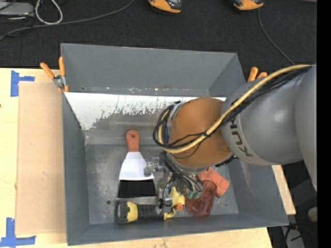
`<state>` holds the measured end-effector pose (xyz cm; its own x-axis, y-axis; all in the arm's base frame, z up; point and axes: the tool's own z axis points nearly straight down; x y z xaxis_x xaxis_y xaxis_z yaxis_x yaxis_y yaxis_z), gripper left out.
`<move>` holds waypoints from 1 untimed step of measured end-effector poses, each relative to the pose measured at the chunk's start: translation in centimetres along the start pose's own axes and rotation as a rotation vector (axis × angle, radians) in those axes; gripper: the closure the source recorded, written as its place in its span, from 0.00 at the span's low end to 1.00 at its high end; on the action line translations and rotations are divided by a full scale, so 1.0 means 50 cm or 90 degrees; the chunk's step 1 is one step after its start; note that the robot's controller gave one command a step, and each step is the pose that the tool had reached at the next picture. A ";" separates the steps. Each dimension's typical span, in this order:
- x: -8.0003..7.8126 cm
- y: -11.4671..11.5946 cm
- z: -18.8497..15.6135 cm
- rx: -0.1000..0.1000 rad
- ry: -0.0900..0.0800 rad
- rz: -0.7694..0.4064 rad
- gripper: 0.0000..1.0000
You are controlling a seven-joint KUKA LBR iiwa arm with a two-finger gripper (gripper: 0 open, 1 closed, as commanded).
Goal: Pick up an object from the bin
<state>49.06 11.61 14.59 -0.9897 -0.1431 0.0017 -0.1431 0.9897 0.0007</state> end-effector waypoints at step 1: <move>-0.010 0.058 0.055 0.000 0.001 -0.131 0.00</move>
Offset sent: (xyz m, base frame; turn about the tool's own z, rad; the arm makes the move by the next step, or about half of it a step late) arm -0.0111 0.0579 -0.0036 -0.3942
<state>49.16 14.55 11.82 -0.9395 -0.3426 0.0033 -0.3426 0.9395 0.0020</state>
